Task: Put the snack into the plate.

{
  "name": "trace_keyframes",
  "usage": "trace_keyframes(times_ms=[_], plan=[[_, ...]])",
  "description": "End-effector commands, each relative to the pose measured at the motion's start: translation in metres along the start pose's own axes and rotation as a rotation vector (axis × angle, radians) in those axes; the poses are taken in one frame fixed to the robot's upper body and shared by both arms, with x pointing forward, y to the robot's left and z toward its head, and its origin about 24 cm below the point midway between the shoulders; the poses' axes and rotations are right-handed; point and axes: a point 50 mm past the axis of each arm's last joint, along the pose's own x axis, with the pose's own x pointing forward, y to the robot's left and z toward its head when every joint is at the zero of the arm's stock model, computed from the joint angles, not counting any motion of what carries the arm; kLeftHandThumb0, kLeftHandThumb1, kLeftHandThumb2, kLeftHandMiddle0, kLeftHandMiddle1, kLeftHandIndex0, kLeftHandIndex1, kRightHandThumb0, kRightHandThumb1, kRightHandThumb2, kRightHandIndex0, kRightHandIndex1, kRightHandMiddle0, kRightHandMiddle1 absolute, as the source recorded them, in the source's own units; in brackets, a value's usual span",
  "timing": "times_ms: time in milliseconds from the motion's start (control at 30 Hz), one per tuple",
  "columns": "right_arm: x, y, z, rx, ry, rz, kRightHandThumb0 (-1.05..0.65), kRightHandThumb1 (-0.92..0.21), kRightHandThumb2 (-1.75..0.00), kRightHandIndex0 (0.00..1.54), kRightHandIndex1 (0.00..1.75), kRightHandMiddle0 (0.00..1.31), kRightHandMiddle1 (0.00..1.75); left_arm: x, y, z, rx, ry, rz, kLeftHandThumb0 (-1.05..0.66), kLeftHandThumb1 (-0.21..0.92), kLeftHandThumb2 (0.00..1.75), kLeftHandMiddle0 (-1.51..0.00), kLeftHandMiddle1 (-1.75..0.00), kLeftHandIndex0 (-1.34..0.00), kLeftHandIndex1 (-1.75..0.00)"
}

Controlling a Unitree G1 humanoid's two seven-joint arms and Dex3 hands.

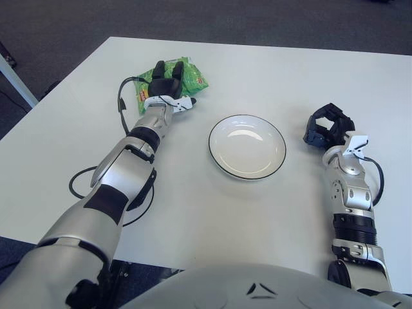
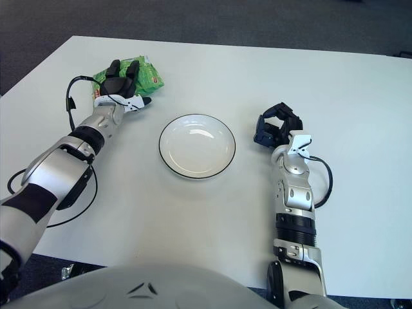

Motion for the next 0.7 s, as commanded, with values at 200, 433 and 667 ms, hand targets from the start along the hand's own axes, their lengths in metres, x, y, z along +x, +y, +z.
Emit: trace_keyframes(times_ms=[200, 433, 667], plan=[[-0.016, -0.002, -0.031, -0.005, 0.138, -0.005, -0.49, -0.28, -1.35, 1.27, 1.75, 0.64, 1.75, -0.01, -0.016, -0.012, 0.002, 0.065, -0.026, -1.05, 0.92, 0.61, 0.0, 0.0, 0.0, -0.08], [-0.018, -0.002, -0.03, -0.014, 0.139, -0.004, -0.49, -0.28, -1.35, 1.26, 1.75, 0.64, 1.75, -0.013, -0.021, -0.013, -0.016, 0.076, -0.038, -1.05, 0.92, 0.62, 0.0, 0.0, 0.0, -0.12], [-0.019, -0.001, -0.028, -0.016, 0.14, -0.008, -0.49, -0.28, -1.36, 1.26, 1.75, 0.64, 1.75, -0.014, -0.021, -0.014, -0.048, 0.056, -0.039, -1.05, 0.92, 0.63, 0.0, 0.0, 0.0, -0.17]])
